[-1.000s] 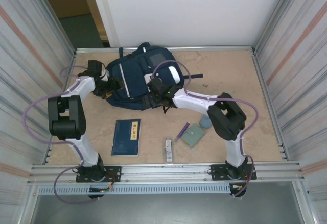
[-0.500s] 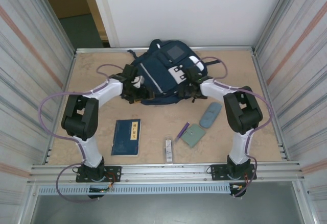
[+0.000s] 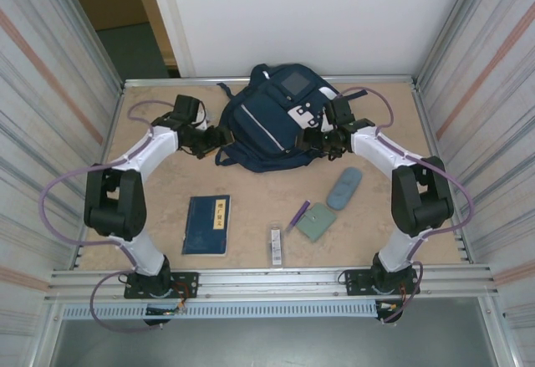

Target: Pack the student bag

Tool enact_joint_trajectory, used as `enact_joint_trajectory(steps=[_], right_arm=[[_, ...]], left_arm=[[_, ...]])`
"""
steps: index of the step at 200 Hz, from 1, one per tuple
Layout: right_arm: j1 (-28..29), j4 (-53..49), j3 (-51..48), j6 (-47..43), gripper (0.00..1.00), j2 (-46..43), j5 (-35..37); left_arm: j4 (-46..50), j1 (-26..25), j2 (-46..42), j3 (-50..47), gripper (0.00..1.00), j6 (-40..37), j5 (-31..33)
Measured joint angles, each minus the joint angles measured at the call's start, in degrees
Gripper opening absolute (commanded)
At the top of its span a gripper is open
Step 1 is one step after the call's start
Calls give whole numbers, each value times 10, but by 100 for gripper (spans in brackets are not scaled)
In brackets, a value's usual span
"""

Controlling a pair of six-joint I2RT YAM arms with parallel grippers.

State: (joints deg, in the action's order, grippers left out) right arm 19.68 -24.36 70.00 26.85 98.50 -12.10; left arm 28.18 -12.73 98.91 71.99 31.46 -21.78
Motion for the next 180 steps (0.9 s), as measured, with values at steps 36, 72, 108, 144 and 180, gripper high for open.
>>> enact_joint_trajectory(steps=[36,72,108,144,180], right_arm=[[28,-2,-44,-6,76,-4,-30],[70,0,-61,-5,75,-4,-31],[85,7,-64,-5,73,-1,-31],[66,24,-75,-5,65,0,-25],[37,59,-94,-5,57,4,-30]], left_arm=[[-33,-5,78,1,66,15,2],[-60,-8,128,16,58,31,2],[-98,-8,134,22,4,42,-10],[-100,-8,121,21,0,31,-21],[-91,-8,57,24,0,31,-46]])
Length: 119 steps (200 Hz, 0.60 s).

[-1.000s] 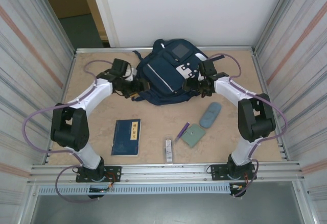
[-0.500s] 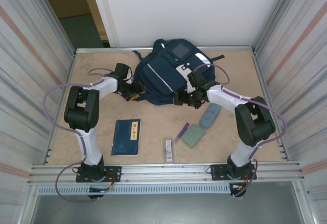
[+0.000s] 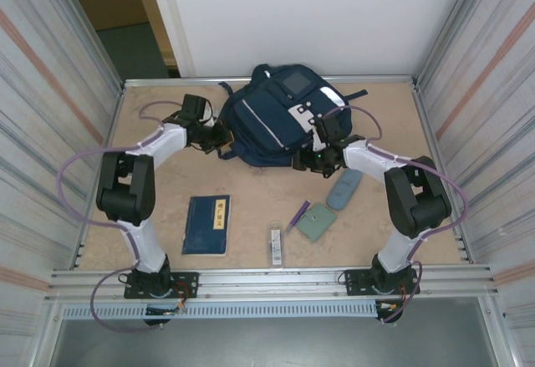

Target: Pack the student bag

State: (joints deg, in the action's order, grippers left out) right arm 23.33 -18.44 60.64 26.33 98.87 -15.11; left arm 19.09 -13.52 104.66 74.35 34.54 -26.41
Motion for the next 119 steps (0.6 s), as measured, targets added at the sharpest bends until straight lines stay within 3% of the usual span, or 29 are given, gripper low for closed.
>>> enact_joint_trajectory(steps=[75,119], right_arm=[[-25,69,-51,-16,61,-5,-35],[-77,87,-55,-40,68,-20,-49]], left_arm=[[25,-10,-70,85,0,11,-51],[45,-10,-77,116,0,11,-56]])
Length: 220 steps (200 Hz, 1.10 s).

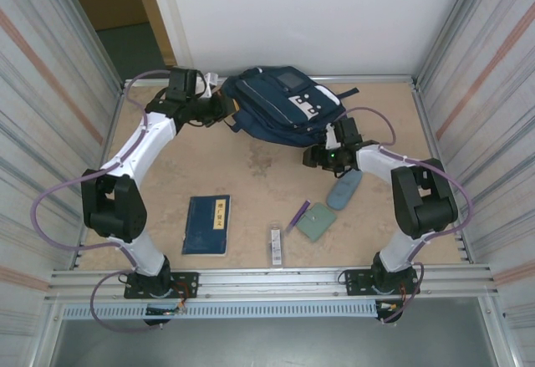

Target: Pack the student bag

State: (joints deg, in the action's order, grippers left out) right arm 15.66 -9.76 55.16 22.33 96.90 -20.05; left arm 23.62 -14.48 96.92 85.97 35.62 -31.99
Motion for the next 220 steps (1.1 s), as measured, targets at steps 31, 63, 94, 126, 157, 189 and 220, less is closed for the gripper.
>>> enact_joint_trajectory(steps=[31,63,94,126,157,189,220], right_arm=[[-38,31,0,-36,62,-13,-54],[-46,60,3,-61,59,-6,-106],[-55,84,5,-85,56,20,-135],[-64,95,9,-113,57,43,-146],[-64,126,9,-132,63,46,-147],[-66,200,8,-148,44,72,-156],[-66,231,1,-169,19,91,-170]], left_arm=[[7,0,-2,3,0,1,-6],[18,0,-2,3,0,2,-17],[30,0,-2,9,0,2,-24],[37,0,-5,13,0,4,-39],[41,0,-9,20,0,7,-43],[67,0,-11,46,0,6,-45],[89,2,-24,60,0,2,-45]])
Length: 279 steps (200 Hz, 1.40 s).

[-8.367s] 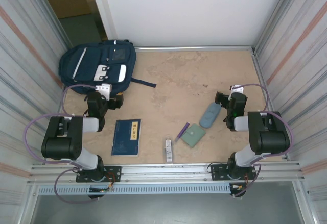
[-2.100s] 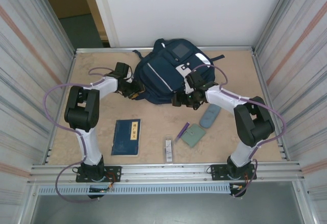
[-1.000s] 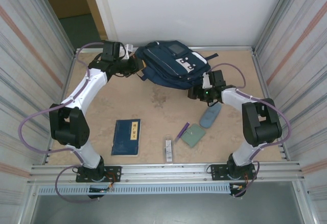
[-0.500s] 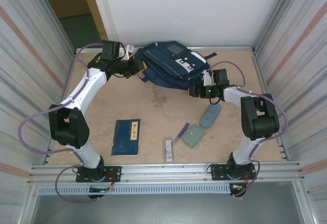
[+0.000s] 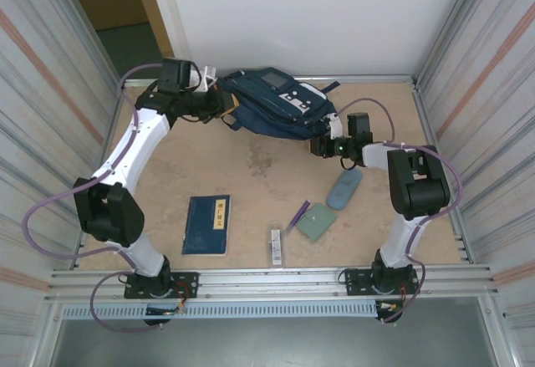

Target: Pack the student bag

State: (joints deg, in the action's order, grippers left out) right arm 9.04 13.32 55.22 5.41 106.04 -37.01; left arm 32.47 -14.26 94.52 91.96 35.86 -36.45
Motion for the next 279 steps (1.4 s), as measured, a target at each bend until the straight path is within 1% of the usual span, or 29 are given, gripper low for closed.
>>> enact_joint_trajectory(steps=[15,20,38,72,122,144,161,166,170,177,181,189,194,206,210,230,252,279], right_arm=[[2,4,-4,-4,8,-5,-5],[3,2,-4,-9,10,-8,-7],[8,-14,-4,-17,6,-26,-16],[38,-82,14,-47,3,-55,-21],[90,-153,28,-61,3,-85,-39],[96,-178,28,-60,4,-97,-32],[83,-178,25,-46,4,-108,-40],[74,-172,22,-39,6,-111,-48],[67,-165,18,-32,12,-113,-54],[50,-154,9,-18,30,-117,-65],[38,-149,3,-7,38,-120,-68],[20,-143,-8,2,47,-125,-67],[10,-141,-14,7,50,-127,-66],[-9,-138,-26,19,70,-131,-62],[-14,-138,-29,19,74,-132,-63],[-30,-137,-33,31,75,-132,-61],[-34,-127,-33,32,70,-127,-60],[-23,-125,-5,27,69,-83,-61]], left_arm=[[7,1,-6,1,0,0,0],[8,1,-7,1,0,0,0],[8,3,-7,1,0,0,0],[7,4,-7,1,0,0,3],[-10,4,-8,-14,0,4,6],[-10,4,-8,-15,0,4,7],[-10,4,-8,-15,0,4,6],[-9,5,-8,-15,0,4,6],[-9,5,-8,-15,0,4,6],[-9,6,-8,-15,0,4,6],[-9,7,-8,-15,0,5,6],[-9,8,-8,-15,0,5,5],[-9,8,-8,-14,0,5,5],[-7,8,-8,-13,0,8,4],[-6,8,-8,-12,0,9,4],[-4,8,-8,-5,0,19,-1],[-4,8,-8,7,0,31,-9],[-5,8,-8,15,0,50,-22]])
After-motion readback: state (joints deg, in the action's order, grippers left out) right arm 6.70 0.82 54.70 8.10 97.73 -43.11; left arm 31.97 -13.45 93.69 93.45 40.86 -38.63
